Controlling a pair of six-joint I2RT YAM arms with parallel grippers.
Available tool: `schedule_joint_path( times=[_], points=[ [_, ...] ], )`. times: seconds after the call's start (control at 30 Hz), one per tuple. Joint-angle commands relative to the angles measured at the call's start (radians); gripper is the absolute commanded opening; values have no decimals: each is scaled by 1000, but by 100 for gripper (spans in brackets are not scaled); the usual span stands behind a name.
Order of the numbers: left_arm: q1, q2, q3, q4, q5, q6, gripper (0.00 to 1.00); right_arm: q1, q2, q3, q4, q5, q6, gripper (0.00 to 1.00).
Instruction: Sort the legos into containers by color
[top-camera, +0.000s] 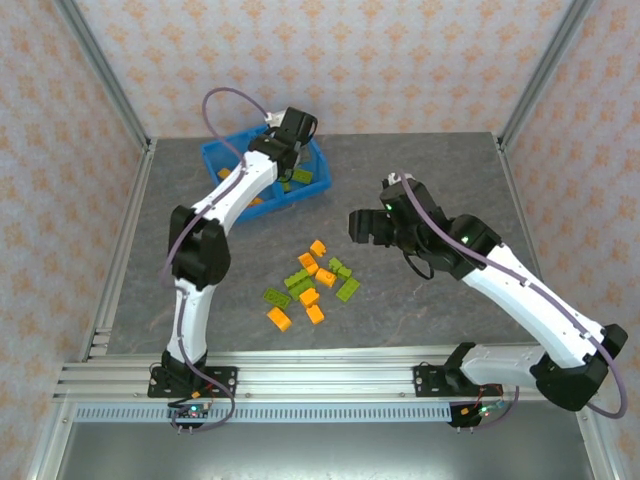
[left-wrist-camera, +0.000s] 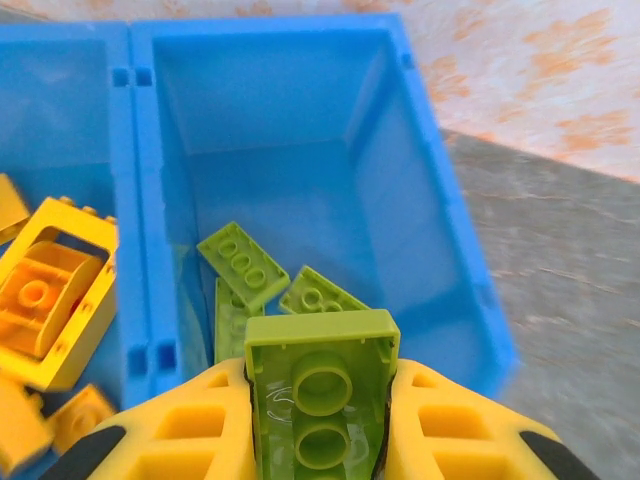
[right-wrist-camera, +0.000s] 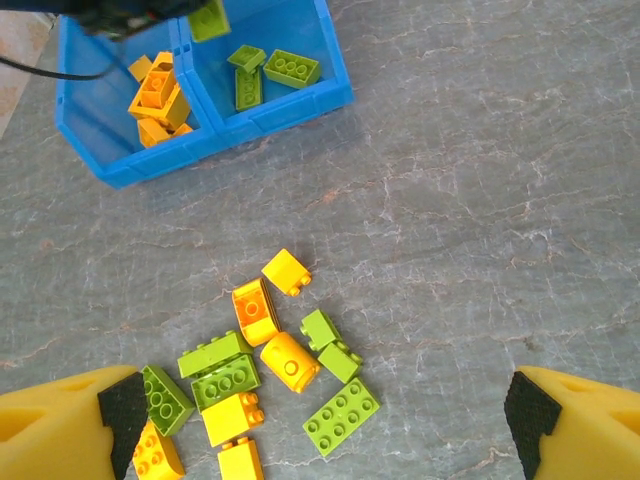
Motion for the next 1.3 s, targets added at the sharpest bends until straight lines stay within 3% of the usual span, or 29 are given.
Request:
schedule_joint_path(
  times=[0.0, 0.1, 0.2, 0.3, 0.4, 0.57, 0.73, 0.77, 0.83, 0.97, 1.27],
  points=[
    [16, 92, 153, -2, 9, 78, 34, -4, -49, -17, -17, 42, 29, 94],
    [16, 138, 280, -63, 23, 100, 54, -4, -65, -22, -30, 50, 33, 94],
    [13, 72, 262, -74, 53, 95, 60, -4, -72, -30, -22, 54, 32, 94],
    [-4, -84, 122, -64, 106, 112, 61, -4, -67, -34, -5, 50, 22, 94],
    [-33, -310, -129, -14, 186, 187, 61, -4, -59, -50, 18, 48, 4, 94],
    [-82, -739, -616, 48, 419, 522, 64, -6, -48, -93, 69, 34, -23, 95],
    [-92, -938, -878, -124, 650, 875, 84, -8, -49, -112, 88, 48, -44, 96],
    [-97, -954, -918, -160, 709, 951, 85, -8, -52, -113, 84, 49, -48, 96],
    [-117, -964, -988, -149, 708, 1003, 86, -9, -64, -120, 82, 31, -57, 96],
    [-128, -910, -1076, 8, 699, 966, 85, -9, -108, -160, 91, 38, -42, 96],
    [-141, -574, -985, 25, 633, 852, 85, -9, -182, -203, 61, 97, -8, 97]
  ],
)
